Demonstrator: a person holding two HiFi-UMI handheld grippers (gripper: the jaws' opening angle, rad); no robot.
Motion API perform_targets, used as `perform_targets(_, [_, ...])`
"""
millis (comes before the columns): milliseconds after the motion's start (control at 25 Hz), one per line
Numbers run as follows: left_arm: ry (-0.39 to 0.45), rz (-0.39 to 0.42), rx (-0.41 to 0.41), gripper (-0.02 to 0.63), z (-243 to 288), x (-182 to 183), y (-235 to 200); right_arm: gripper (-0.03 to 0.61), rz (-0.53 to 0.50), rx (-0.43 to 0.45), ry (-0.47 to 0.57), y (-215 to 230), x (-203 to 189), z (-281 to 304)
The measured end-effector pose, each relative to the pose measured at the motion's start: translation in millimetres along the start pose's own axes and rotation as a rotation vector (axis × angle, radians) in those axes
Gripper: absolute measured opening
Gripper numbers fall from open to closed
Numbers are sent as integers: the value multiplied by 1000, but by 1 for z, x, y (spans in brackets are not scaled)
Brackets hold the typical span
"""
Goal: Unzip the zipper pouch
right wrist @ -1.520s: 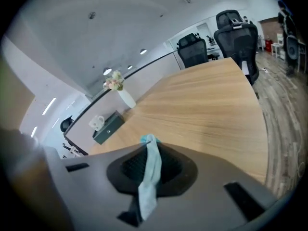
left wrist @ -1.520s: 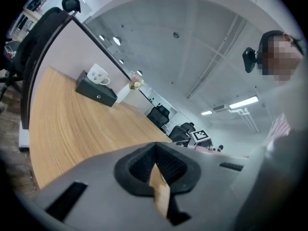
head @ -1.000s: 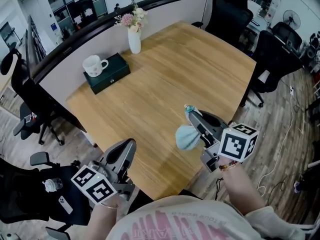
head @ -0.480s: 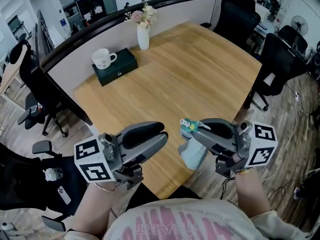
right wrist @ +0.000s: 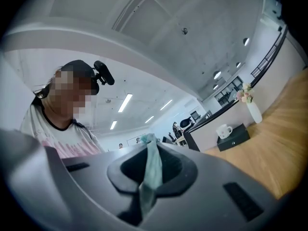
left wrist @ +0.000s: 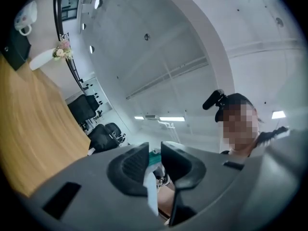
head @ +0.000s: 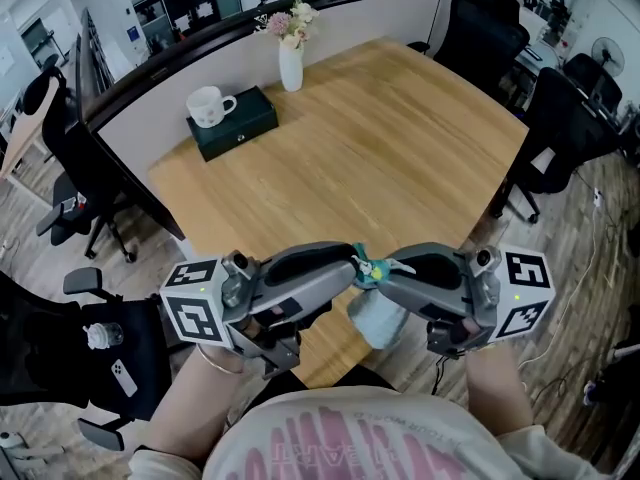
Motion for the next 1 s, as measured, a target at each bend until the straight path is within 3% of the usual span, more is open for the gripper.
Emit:
perform_targets(200, [-8,-27,-4,159,5,-2,2,14,-18,-17,-28,5,-1,-5])
perform_targets(280, [2,-36,18,153,7,-4,-1,14,-30,-18,-43,5,-1,-7])
perform_targets(360, [10,-41,58,108,7,-5,-5,15,-40,-24,-57,5,-2,-8])
perform_targets(480, [12,-59,112,98,6,-9,-9,15,-58,-55,-81,8,-4,-10])
perform_targets(600, [30,-109,126,14,6,-11,-9,17,-98,-96,-100,10,-7,-13])
perform_targets(680, [33,-118,125,15,7,-14,-9,17,-115,-99,-108,10,-8,-15])
perform_targets(760, [35,-121,101,17,7,-16,-7,17,-112,-84,-107,8,-9,-16])
perform_targets(920, [59,-198,-53,93,9,-18,3,17,-99,-17,-72,1,-7,-18])
perform_targets(1000, [49,-196,-94,98,10,-20,7,17,-134,6,-77,-4,-7,-18])
Point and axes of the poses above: the fingertips, and each gripper's own axes: z forward along the fingers, y to its right, x out of its top, the point moved 4 cm from there along -z, backward along the fingers, and after that the axes turned 3 degrees about -z, right-handed, at the moved point
